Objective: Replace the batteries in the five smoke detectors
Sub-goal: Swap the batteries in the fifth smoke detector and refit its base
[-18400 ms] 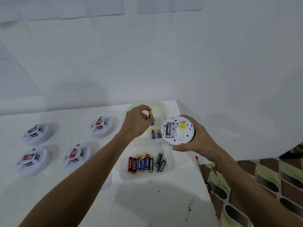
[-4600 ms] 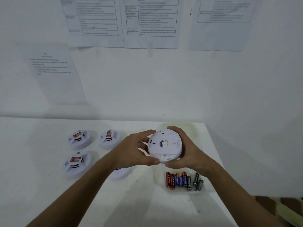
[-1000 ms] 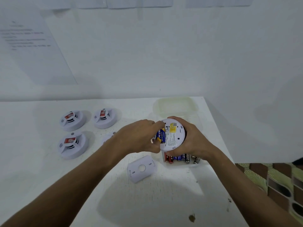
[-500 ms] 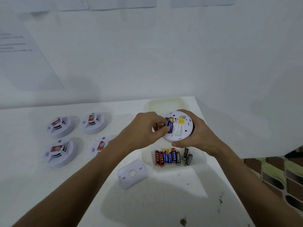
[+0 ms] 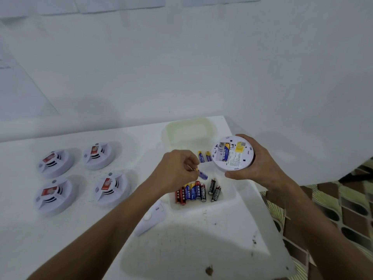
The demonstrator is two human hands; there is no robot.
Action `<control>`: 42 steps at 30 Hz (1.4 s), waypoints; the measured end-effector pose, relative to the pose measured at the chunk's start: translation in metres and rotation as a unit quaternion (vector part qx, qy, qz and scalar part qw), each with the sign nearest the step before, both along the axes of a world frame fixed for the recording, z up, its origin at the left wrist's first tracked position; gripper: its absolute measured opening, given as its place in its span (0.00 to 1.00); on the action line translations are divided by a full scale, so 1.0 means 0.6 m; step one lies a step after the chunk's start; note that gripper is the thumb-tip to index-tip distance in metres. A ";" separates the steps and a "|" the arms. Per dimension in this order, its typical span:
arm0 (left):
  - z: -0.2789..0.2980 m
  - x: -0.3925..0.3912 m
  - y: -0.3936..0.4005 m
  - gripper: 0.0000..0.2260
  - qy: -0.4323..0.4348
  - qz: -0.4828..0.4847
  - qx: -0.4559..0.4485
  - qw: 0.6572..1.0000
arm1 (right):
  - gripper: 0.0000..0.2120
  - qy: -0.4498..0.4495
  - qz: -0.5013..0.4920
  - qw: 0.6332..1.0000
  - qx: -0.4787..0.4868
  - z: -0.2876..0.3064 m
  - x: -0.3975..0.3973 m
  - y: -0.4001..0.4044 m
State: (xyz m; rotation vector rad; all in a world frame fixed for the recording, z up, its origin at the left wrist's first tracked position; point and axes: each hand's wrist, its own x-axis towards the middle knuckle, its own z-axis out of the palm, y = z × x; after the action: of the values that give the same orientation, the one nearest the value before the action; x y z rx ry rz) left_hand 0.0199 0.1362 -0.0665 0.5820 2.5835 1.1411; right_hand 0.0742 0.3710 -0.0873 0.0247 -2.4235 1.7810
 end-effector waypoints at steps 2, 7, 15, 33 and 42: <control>-0.015 0.005 0.016 0.08 -0.026 -0.026 -0.026 0.999 | 0.40 0.000 -0.003 1.000 0.004 -0.003 0.007 0.009; -0.037 0.006 0.042 0.05 0.016 -0.027 -0.088 0.996 | 0.39 0.000 -0.008 1.000 0.015 -0.007 0.023 0.023; -0.069 0.021 0.056 0.13 0.076 -0.058 -0.190 0.977 | 0.43 -0.016 0.014 1.000 0.021 -0.019 0.036 0.033; -0.089 0.018 0.048 0.12 0.115 -0.140 -0.306 0.935 | 0.45 -0.025 0.048 0.998 0.025 -0.030 0.044 0.040; -0.071 0.025 0.039 0.13 0.125 -0.084 -0.231 0.961 | 0.42 -0.020 0.070 0.997 0.029 -0.028 0.043 0.036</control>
State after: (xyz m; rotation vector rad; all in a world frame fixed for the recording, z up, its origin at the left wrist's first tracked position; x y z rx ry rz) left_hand 0.0348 0.1594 -0.1093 0.8520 2.8036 0.4044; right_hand 0.1001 0.3925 -0.1043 0.1692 -2.5606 1.7812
